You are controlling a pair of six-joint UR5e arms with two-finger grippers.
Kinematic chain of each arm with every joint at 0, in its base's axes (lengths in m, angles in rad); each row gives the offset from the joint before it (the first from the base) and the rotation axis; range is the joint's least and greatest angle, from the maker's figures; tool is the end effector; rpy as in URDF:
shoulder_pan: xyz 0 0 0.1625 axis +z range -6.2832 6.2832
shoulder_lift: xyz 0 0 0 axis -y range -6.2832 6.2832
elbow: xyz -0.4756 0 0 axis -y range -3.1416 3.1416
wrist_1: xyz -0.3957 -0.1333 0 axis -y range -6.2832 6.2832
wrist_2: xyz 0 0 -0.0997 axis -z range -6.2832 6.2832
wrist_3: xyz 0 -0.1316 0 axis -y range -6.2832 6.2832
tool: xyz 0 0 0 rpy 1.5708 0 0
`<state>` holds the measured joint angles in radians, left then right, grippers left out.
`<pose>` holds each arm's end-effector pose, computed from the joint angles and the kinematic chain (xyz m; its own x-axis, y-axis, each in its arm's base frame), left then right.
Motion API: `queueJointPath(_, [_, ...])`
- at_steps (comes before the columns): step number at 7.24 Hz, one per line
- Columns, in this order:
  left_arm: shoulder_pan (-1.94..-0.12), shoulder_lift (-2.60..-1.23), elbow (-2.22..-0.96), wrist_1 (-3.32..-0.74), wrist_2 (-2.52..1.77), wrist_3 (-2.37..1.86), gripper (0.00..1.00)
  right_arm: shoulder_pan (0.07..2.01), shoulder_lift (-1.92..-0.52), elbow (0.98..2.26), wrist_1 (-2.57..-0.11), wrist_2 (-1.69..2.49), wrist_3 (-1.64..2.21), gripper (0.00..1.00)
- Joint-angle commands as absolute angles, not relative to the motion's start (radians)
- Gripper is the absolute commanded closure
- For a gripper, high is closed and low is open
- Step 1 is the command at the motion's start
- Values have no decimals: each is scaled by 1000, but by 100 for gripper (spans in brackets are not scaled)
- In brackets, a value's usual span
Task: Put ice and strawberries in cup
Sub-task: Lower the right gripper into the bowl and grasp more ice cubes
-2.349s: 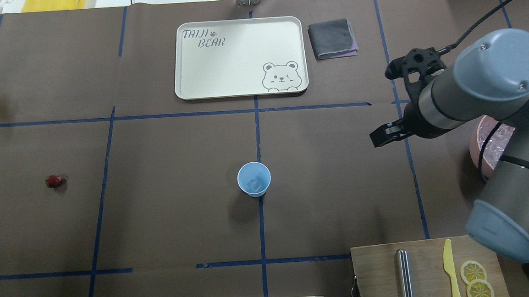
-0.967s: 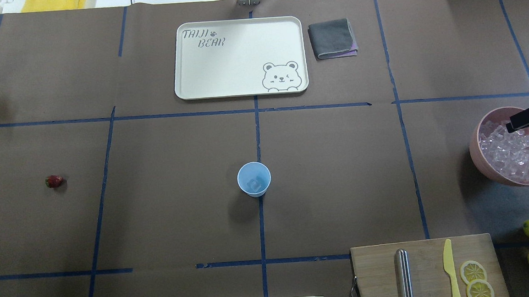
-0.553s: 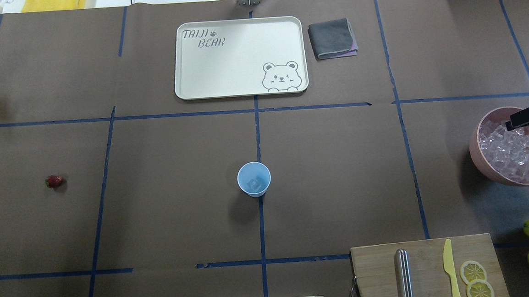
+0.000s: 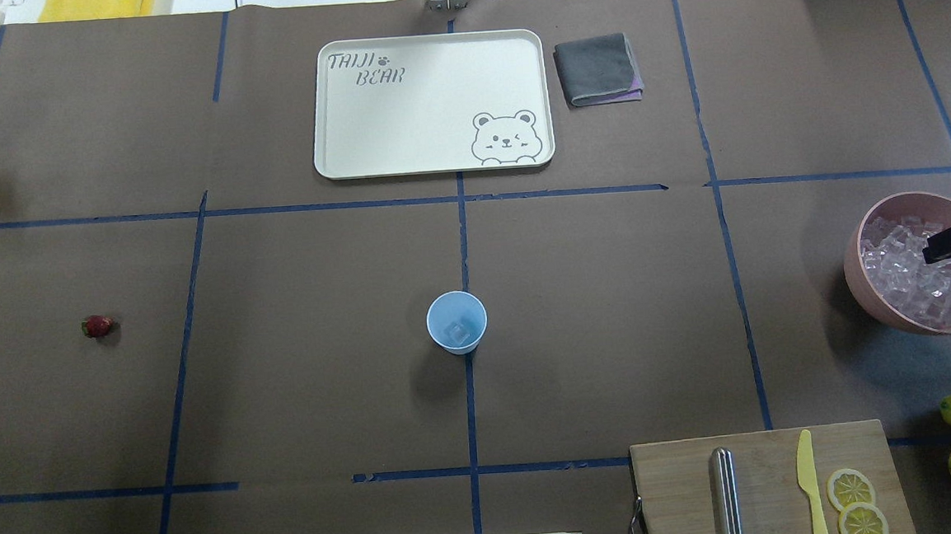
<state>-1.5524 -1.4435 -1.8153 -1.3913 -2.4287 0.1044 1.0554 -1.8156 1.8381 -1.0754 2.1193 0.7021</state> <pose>-0.0259 -0.4273 0.6801 0.6493 0.0691 -0.7574 -0.0865 0.9961 0.0168 -0.1520 -0.3995 0.6632 0.7463 -0.0043 0.6656 -0.0704 0.9939 0.0854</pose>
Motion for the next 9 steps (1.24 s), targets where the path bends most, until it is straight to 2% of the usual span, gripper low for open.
queueJointPath(1, [-1552, -1443, -1816, -1393, -2430, 104, 0, 1052, -1831, 1836, -1075, 2118, 701, 28])
queueJointPath(5, [-1552, -1443, -1815, -1393, -2430, 104, 0, 1031, -1824, 1836, -1075, 2112, 701, 33])
queueJointPath(8, [-1552, -1443, -1816, -1393, -2430, 104, 0, 1031, -1806, 1832, -1075, 2097, 699, 34])
queueJointPath(9, [-1552, -1443, -1816, -1393, -2430, 104, 0, 1031, -1805, 1830, -1075, 2092, 692, 38])
